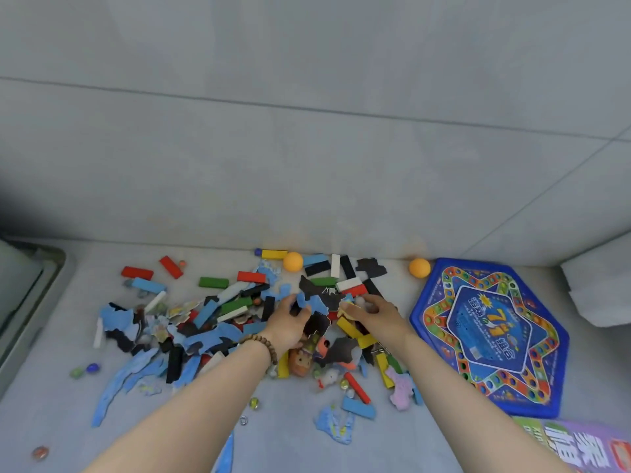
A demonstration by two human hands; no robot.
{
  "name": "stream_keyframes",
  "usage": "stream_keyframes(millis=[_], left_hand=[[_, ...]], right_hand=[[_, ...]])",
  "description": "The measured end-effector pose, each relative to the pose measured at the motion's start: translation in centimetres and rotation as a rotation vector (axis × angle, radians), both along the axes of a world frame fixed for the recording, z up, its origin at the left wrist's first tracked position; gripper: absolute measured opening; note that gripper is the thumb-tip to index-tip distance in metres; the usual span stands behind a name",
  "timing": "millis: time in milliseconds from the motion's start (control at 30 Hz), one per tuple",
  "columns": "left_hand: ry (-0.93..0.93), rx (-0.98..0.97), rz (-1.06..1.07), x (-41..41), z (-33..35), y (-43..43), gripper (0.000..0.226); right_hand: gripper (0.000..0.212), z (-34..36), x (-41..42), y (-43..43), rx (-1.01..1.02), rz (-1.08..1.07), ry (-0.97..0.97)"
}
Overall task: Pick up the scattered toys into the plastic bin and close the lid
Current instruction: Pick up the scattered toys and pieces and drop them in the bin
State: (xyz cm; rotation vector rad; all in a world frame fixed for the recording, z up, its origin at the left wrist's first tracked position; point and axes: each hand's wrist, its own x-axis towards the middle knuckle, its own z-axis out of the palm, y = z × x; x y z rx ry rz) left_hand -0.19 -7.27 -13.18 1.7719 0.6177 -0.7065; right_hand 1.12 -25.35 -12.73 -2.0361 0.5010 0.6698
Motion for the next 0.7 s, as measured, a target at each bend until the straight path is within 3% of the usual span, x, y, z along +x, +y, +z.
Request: stream_keyframes(millis=[67,200,333,567,700], left_hand=[[0.0,-0.014,0.075,0.4,-0.2,-0.1,0.048],[0.006,0.058,0.127,1.4,-1.2,-0.3,0.045],[0.087,-0.015,0.25,2.1,-1.1,-0.8,0.045],[-0.086,0.18,0.079,1.6,-2.4,-1.4,0.038],[-0.105,0.165,0.091,0.9,-2.7,-1.5,0.035]], right_hand=[[0.048,-0.3,0.2,0.5,0.023,-0.018,-0.008],[0.068,-1.1,0.8,1.3,0.012,-0.095,-0.044],[0.054,-0.8,1.2,1.7,0.022,-0.132,-0.039],[0.049,-1.3,0.8,2.1,0.013,-0.143,-0.086],[0.055,-1.4,0.0,1.6,0.043,-0.123,-0.123]])
